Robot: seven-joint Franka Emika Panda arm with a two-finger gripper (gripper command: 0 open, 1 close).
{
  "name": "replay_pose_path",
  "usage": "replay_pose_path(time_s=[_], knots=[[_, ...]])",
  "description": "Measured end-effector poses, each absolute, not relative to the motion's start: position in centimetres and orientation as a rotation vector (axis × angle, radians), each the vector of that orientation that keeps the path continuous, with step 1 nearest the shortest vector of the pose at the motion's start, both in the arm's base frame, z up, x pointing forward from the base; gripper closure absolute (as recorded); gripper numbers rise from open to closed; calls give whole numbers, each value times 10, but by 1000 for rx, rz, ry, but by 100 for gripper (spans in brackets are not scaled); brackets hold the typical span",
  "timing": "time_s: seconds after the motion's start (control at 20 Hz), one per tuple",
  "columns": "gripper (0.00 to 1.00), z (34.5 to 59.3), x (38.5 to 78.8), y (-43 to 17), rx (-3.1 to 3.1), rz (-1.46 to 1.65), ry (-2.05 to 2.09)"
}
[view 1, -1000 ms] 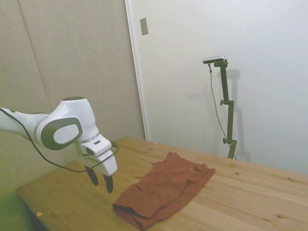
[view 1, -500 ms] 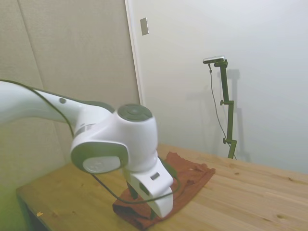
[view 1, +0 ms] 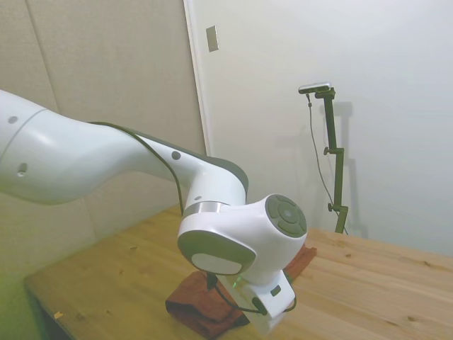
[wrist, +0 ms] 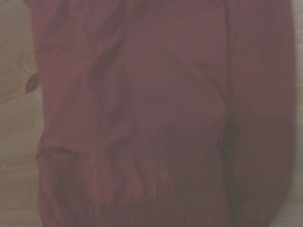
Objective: Unfold the shorts
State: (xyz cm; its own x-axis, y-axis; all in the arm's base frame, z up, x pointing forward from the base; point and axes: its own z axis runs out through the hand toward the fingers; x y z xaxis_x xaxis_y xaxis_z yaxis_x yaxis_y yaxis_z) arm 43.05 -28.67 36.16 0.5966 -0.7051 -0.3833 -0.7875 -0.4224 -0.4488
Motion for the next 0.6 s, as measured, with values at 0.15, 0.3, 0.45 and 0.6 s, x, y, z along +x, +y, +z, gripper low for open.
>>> replay_pose_path(time_s=[0.15,0.3,0.45,0.6], knots=[[0,349,440,-278,-2241,218,1159],[0,343,445,-270,-2238,233,1132],[0,344,445,-267,-2238,244,1110],[0,348,443,-270,-2234,236,1109]])
